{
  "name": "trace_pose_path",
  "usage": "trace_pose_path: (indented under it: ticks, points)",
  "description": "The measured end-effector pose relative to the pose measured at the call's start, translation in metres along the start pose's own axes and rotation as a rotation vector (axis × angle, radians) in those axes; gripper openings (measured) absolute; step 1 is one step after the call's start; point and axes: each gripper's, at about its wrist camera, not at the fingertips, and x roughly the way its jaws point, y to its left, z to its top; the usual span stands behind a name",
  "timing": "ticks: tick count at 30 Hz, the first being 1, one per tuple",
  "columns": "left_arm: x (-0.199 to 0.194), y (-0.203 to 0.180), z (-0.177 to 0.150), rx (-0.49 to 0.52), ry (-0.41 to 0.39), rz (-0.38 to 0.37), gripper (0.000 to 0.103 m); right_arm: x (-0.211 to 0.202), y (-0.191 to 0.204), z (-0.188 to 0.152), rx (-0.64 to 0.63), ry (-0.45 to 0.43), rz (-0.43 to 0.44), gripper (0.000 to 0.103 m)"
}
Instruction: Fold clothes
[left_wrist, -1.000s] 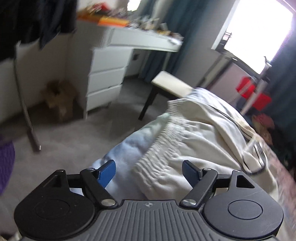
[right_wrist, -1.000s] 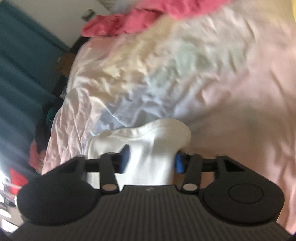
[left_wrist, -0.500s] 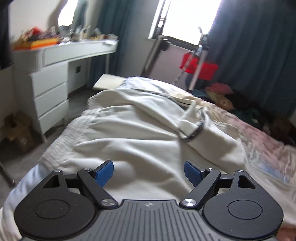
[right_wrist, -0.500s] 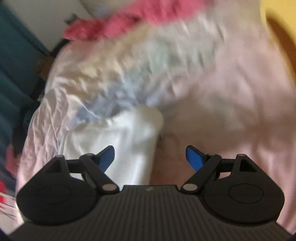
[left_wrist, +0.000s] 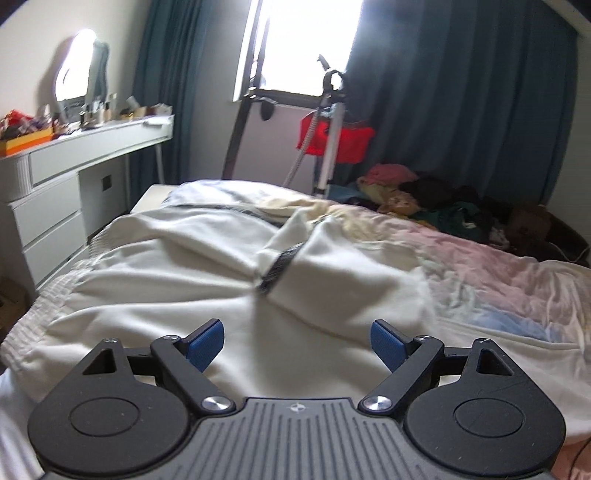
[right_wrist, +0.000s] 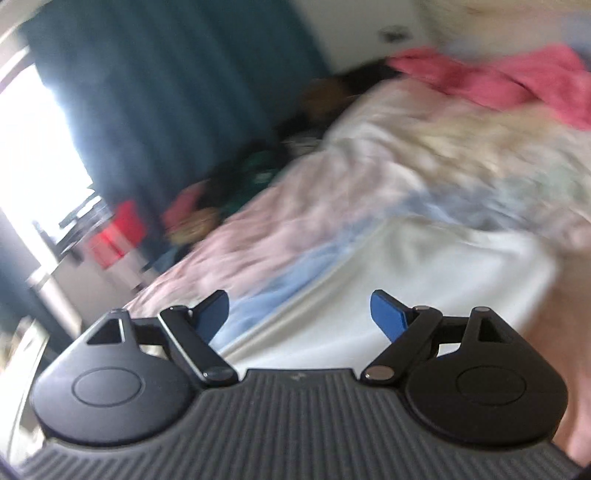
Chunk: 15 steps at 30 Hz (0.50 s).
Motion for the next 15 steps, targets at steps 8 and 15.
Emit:
trace_pose_path:
  ticks: [8,15]
  points:
    - [0.019,-0.043,-0.003,0.105,-0.014,-0.049,0.099,-0.003,0.042,-0.016,-0.146,0.036,0.173,0.085]
    - [0.032,-0.048,-0.02,0.132,-0.043,-0.061,0.102,-0.002,0.066,-0.028,-0.198,0.032,0.287,0.085]
